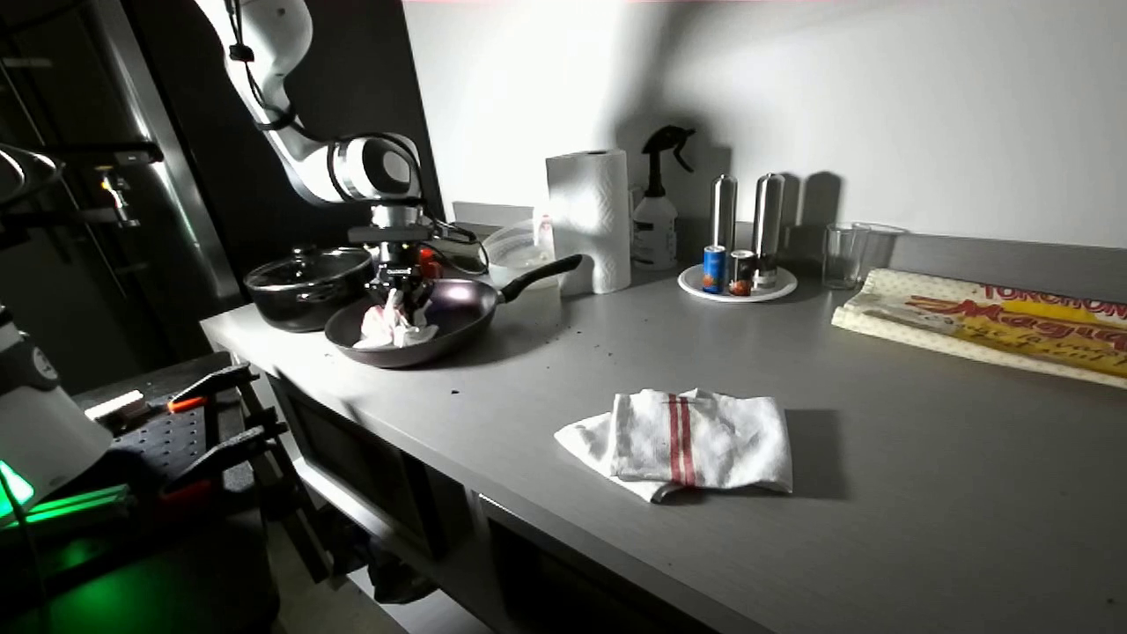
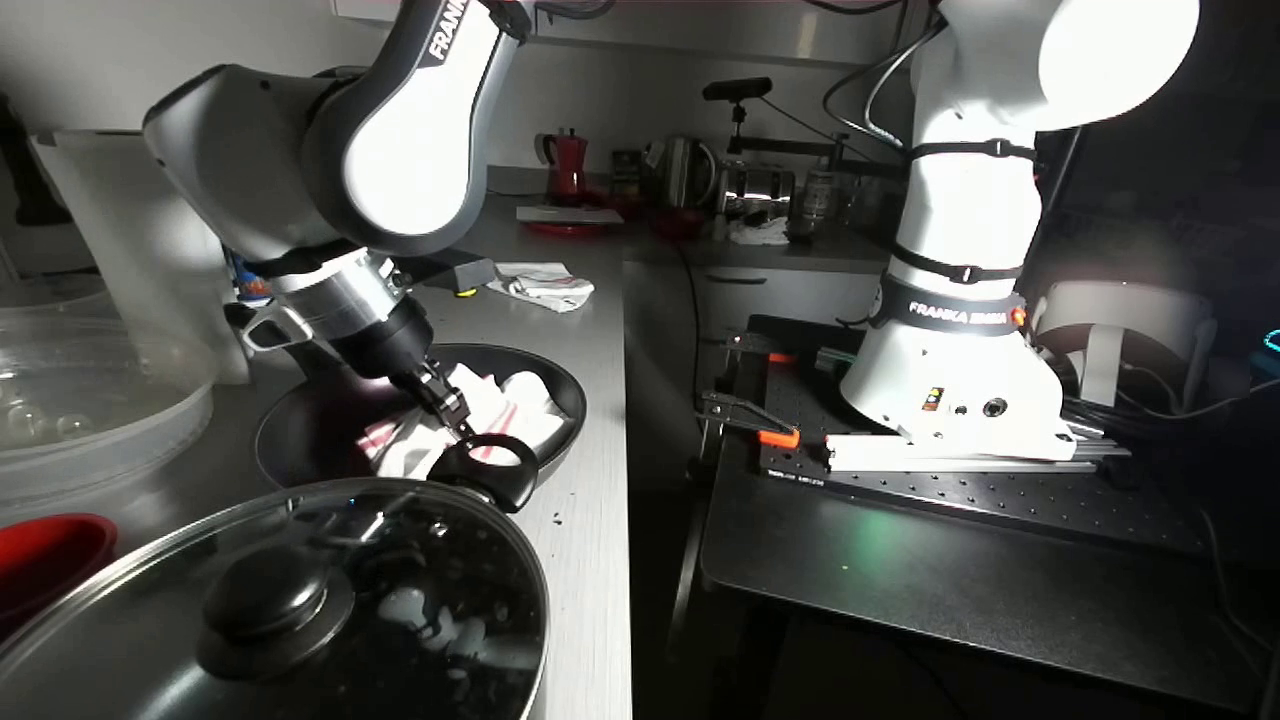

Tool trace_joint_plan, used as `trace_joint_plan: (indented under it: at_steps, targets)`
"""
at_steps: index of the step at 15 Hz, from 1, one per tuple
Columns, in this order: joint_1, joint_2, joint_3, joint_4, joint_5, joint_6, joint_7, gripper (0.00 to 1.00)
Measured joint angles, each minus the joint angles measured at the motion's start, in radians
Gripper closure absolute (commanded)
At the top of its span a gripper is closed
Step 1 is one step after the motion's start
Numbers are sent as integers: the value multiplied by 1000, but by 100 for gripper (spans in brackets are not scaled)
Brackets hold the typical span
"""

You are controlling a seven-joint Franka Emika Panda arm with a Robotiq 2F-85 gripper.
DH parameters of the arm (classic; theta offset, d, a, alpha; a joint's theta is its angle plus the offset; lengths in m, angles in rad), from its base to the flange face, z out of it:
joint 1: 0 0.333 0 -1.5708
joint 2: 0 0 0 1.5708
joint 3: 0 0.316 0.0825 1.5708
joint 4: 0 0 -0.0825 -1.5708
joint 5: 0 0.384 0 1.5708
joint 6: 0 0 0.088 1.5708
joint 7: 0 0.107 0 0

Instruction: Use the towel to wipe the pan

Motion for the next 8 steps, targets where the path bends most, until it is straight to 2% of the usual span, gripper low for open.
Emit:
trace_joint_plan:
  at_steps: [8]
  targets:
    - [-126,-82,-77,-24,61,193,19,97]
